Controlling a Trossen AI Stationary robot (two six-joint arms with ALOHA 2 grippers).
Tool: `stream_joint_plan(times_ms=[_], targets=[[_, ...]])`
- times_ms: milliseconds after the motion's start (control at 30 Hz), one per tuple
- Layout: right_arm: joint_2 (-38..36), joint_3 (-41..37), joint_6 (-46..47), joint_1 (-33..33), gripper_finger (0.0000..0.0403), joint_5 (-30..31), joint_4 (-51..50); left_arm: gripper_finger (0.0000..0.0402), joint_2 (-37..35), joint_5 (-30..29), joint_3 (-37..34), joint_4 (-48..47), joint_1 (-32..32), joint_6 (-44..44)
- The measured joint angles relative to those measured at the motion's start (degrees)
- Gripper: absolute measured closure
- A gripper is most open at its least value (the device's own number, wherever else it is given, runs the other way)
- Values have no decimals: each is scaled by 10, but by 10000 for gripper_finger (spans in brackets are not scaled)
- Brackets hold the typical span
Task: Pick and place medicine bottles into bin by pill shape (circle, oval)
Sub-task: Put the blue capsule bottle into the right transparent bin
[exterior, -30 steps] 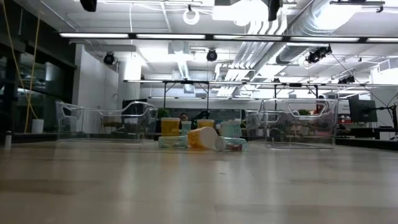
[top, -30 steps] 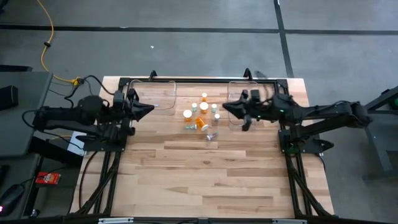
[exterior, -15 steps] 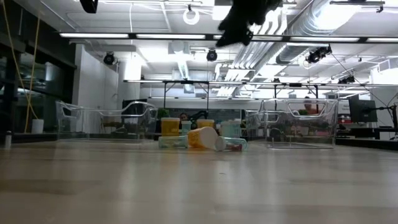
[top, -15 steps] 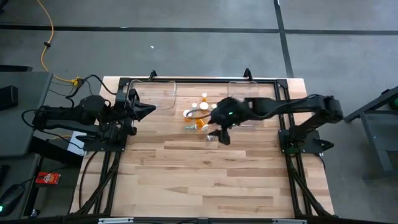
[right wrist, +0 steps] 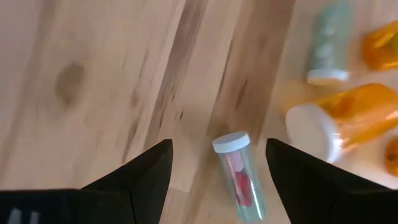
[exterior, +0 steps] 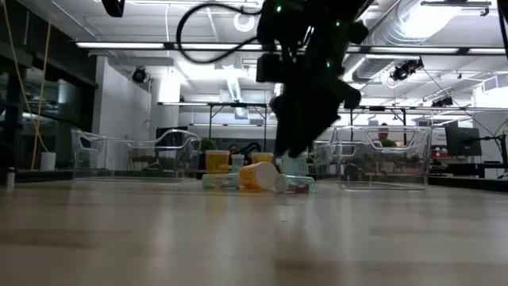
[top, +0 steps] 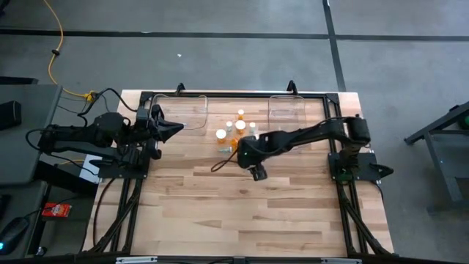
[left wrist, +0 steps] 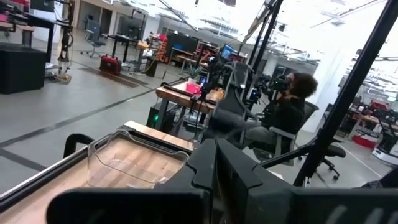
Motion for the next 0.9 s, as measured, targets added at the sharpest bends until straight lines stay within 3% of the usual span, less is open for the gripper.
stream_joint_plan(times_ms=[333, 900], targets=[[41, 0, -22, 14, 151, 49, 14, 398, 0, -3, 0, 0, 0, 6], [42, 0, -55, 8, 152, 47, 29, 398, 3, -3, 0, 0, 0, 10]])
